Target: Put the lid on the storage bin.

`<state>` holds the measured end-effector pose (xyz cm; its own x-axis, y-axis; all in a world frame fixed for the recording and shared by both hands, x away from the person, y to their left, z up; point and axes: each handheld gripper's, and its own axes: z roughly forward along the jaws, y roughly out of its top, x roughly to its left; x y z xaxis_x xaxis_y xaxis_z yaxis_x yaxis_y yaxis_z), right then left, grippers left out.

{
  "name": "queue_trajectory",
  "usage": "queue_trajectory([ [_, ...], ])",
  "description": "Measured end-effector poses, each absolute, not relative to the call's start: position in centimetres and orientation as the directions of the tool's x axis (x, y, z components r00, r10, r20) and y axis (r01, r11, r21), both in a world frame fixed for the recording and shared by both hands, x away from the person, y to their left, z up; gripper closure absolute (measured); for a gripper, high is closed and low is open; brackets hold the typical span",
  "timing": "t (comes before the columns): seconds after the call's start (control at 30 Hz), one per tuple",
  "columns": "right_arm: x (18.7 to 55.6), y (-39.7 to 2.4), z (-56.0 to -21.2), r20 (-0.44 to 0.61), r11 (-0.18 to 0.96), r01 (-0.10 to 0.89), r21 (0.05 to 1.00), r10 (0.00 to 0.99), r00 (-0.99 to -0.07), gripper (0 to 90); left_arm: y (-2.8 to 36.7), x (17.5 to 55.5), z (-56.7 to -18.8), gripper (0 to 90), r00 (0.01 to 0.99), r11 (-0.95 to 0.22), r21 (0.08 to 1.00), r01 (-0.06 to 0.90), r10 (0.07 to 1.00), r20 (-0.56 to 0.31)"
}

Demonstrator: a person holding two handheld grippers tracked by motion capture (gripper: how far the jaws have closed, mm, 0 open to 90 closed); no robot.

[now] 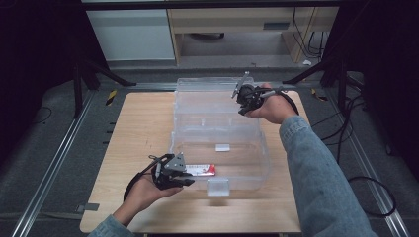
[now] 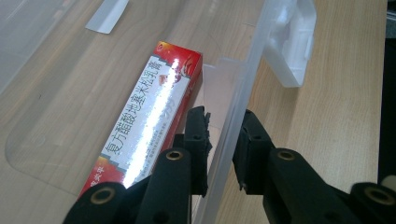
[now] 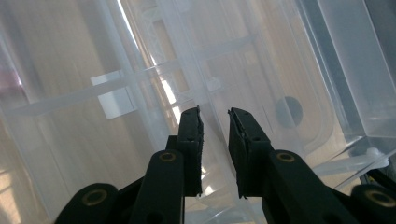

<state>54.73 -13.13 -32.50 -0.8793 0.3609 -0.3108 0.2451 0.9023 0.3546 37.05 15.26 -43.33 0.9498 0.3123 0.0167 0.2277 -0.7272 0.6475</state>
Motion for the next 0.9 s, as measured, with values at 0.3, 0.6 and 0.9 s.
queue_trajectory([
  [0.3, 54.8, -12.8, -32.2, -0.307, 0.924, 0.209, 0.321, 0.31, -0.9, 80.1, 15.3, 37.1, -43.3, 75.7, 0.947, -0.714, 0.659, 0.235, 0.322, 0.011],
  [0.6, 54.5, -12.3, -31.8, -0.322, 0.94, 0.172, 0.293, 0.266, -0.909, 84.5, 15.3, 37.0, -43.2, 75.5, 0.945, -0.711, 0.662, 0.237, 0.327, 0.013],
  [0.9, 53.5, -12.4, -31.1, -0.305, 0.942, 0.166, 0.292, 0.256, -0.917, 87.1, 15.3, 36.7, -43.0, 74.4, 0.938, -0.708, 0.668, 0.231, 0.344, 0.04],
])
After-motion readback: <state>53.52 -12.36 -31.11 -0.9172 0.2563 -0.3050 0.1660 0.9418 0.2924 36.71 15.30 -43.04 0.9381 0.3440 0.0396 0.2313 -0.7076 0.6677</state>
